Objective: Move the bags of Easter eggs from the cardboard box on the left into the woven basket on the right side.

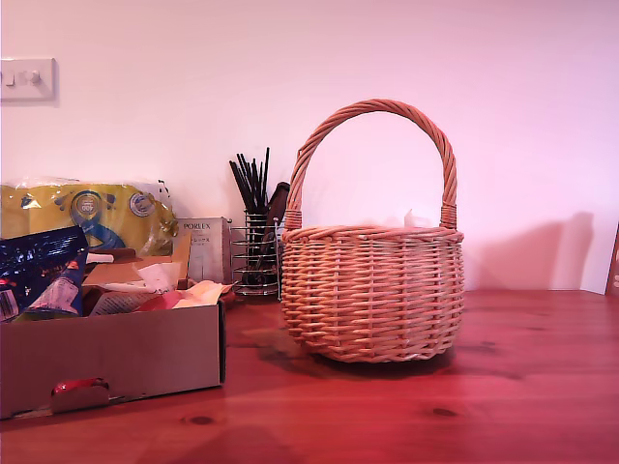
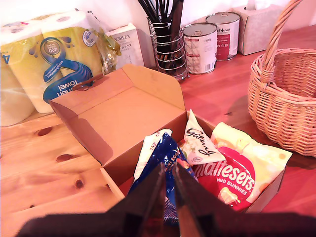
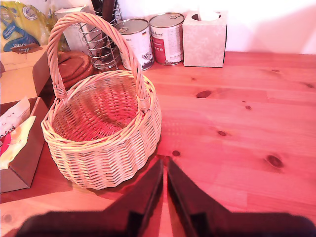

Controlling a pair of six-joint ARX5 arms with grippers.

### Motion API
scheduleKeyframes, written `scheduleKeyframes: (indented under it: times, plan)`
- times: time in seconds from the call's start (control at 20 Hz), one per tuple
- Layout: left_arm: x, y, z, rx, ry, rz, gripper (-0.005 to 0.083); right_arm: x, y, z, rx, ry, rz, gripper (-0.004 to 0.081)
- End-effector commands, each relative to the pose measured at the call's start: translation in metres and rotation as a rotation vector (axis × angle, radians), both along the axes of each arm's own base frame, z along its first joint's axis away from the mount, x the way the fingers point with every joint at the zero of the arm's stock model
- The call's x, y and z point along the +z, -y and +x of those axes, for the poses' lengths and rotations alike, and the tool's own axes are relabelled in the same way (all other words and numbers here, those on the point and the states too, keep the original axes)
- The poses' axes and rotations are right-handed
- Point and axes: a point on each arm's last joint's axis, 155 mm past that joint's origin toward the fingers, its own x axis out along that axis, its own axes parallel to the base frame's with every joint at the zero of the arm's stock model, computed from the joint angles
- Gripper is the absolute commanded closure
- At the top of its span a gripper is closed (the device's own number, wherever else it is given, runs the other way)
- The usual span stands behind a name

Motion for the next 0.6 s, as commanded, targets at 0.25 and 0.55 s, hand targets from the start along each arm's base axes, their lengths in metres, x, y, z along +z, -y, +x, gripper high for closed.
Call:
scheduleKeyframes:
  times: [0.25,0.55]
  plan:
    - [-0.016,0.006,-0.024,-0.059,-0.062,-0.014,0.0659,-0.016,0.002,-0.004,0.003,-0.047,-0.031,0.0783]
    - [0.007,0.031,-0.021,-0.175,-0.002,-0.061,0.0659,0.011,-0.027,0.000,0.148,0.051,0.040,0.0783]
